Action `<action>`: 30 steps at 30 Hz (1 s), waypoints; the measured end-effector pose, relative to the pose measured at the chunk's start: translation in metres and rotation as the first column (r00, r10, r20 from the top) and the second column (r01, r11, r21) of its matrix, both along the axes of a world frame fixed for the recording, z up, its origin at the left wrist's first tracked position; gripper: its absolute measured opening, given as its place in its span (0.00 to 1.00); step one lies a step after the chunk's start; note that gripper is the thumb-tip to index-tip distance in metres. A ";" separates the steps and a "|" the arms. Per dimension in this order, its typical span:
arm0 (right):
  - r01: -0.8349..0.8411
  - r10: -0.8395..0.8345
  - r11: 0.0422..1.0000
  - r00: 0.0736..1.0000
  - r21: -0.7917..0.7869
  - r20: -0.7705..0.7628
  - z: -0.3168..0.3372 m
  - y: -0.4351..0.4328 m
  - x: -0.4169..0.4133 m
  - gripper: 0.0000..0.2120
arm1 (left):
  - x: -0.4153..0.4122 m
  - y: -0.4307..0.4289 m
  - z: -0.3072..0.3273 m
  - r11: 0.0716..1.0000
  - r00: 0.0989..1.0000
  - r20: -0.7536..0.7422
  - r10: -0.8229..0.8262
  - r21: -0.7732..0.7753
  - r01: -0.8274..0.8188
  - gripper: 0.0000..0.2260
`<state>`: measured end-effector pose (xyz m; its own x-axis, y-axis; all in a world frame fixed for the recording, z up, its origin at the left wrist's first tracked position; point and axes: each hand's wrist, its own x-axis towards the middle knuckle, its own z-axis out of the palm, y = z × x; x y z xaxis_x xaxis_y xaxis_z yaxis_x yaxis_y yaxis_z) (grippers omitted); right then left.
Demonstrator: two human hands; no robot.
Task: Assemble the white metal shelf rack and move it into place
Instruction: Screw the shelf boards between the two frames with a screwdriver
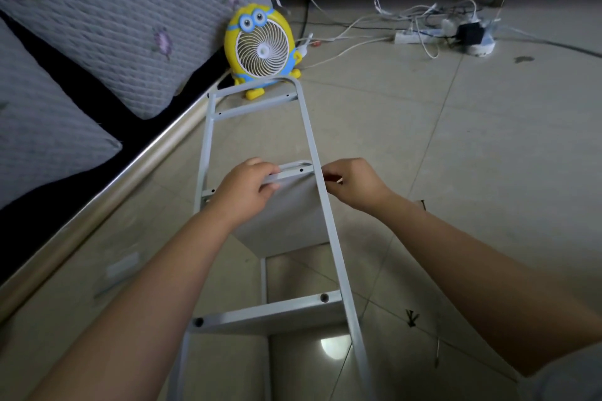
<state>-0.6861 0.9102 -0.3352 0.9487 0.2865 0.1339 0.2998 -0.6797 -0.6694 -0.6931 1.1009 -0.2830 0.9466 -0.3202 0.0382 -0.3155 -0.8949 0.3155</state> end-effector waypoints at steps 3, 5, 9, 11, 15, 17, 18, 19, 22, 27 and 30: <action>-0.003 0.003 1.000 1.000 -0.001 -0.004 -0.001 0.000 0.001 0.08 | 0.004 -0.003 0.004 0.997 0.999 -0.006 0.040 -0.068 -0.040 0.11; 0.003 -0.003 1.000 1.000 0.022 -0.003 0.000 -0.001 0.001 0.08 | 0.006 -0.008 0.008 0.999 1.000 -0.022 0.015 -0.037 -0.015 0.09; 0.011 -0.012 0.999 1.000 0.045 0.012 -0.002 -0.003 0.002 0.09 | 0.009 -0.021 0.013 0.995 0.998 -0.037 -0.040 0.086 0.043 0.09; 0.030 -0.030 0.997 1.000 0.072 -0.001 -0.004 -0.002 0.004 0.09 | 0.008 -0.026 0.012 0.970 0.998 -0.025 -0.051 0.238 0.056 0.10; 0.062 -0.057 0.990 0.997 0.130 -0.046 -0.005 0.000 0.005 0.09 | 0.003 -0.033 0.009 0.891 0.998 0.027 -0.057 0.453 0.039 0.09; 0.053 -0.045 0.992 0.996 0.117 -0.073 -0.003 0.000 0.005 0.10 | 0.001 -0.033 0.006 0.870 0.997 0.047 -0.059 0.492 0.028 0.11; 0.030 -0.023 0.996 0.996 0.084 -0.083 -0.004 0.001 0.006 0.10 | 0.001 -0.033 0.005 0.867 0.997 0.058 -0.057 0.497 0.021 0.11; -0.002 0.005 0.999 0.996 0.034 -0.091 -0.004 0.003 0.007 0.10 | 0.001 -0.033 0.003 0.868 0.996 0.068 -0.052 0.496 0.012 0.11; -0.033 0.021 0.994 0.994 -0.109 -0.105 -0.006 0.006 0.007 0.11 | 0.003 -0.032 0.002 0.882 0.995 0.086 -0.043 0.471 -0.002 0.09; 0.031 -0.037 0.993 0.998 -0.110 -0.051 -0.012 0.007 0.001 0.11 | 0.005 -0.029 0.005 0.941 0.998 0.061 -0.027 0.338 0.005 0.08; 0.053 -0.055 0.996 0.998 -0.069 -0.025 -0.015 0.008 -0.001 0.11 | 0.006 -0.029 0.006 0.957 0.998 0.064 -0.026 0.289 0.007 0.09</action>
<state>-0.6873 0.9187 -0.3503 0.9660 0.2421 0.0905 0.2440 -0.7386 -0.6284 -0.6875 1.0718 -0.2773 0.9395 -0.3424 0.0044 -0.3424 -0.9393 0.0230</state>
